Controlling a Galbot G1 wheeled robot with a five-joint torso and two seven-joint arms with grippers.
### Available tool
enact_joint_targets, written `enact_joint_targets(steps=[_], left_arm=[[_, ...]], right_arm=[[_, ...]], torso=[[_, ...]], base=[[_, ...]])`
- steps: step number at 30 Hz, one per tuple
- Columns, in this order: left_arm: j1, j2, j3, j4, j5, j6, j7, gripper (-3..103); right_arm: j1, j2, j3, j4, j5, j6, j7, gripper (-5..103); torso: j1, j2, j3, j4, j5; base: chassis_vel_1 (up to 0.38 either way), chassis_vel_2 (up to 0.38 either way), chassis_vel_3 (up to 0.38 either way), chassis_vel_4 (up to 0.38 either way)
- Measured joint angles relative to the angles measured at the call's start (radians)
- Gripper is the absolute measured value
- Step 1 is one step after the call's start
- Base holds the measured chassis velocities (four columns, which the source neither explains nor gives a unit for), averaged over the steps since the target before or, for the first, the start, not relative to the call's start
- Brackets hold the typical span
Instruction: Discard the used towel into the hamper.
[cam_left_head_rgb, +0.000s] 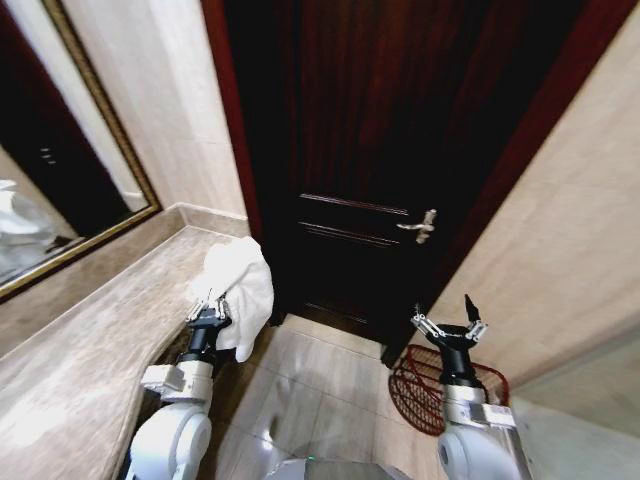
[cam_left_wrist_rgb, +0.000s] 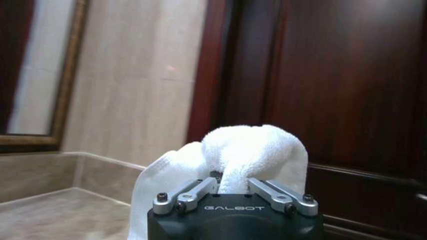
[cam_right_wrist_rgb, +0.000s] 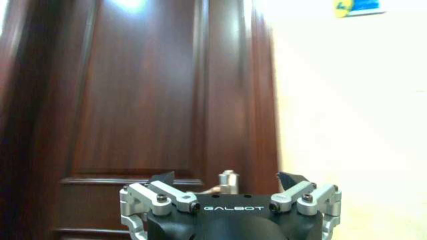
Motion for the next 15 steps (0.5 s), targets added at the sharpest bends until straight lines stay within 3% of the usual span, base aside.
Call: enact_joint_targets(steps=[15], left_arm=[[-0.002, 0.008, -0.002, -0.002, -0.012, -0.001, 0.005, 4]], right_arm=[[-0.004, -0.001, -0.005, 0.029, -0.005, -0.016, 0.012, 100]], torso=[[0.0, 0.0, 0.0, 0.0, 0.0]], base=[[-0.126, -0.128, -0.127, -0.128]])
